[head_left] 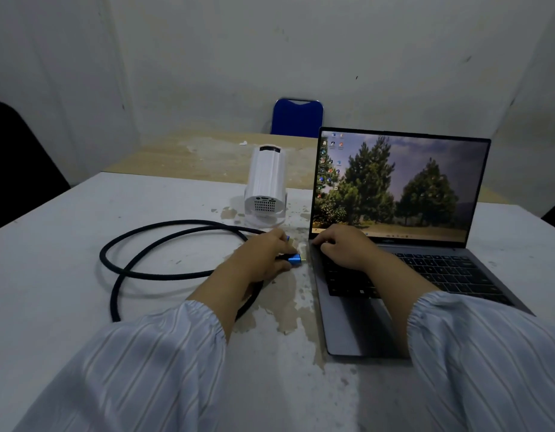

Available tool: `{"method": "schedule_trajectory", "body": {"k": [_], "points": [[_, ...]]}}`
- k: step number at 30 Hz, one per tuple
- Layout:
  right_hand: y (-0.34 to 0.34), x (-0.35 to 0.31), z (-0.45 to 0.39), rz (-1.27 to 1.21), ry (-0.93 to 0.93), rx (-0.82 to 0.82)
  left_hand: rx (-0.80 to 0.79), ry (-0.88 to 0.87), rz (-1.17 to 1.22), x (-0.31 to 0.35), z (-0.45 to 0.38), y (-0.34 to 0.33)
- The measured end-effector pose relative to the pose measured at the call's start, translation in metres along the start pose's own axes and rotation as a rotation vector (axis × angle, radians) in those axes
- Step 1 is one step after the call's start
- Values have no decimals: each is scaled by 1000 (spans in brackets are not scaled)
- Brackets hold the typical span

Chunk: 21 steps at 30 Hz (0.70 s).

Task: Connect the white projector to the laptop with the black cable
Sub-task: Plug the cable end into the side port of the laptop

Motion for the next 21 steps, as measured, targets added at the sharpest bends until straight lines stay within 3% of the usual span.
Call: {"method": "schedule_trajectory", "body": {"k": [7, 21], "points": [[0, -1, 4, -5, -1, 7, 7, -78, -179, 8, -3, -1], [-3, 5, -1, -27, -17, 12, 75, 97, 138, 5, -7, -4]]}}
Point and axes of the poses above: each hand's wrist, its own z-axis away from the middle knuckle, its own y-axis out of the back of the hand, x = y × z, the point moved 2 cm from there along -z, towards the middle knuckle, and after that the axes turned 9 degrees about x, right-handed, at the moved point
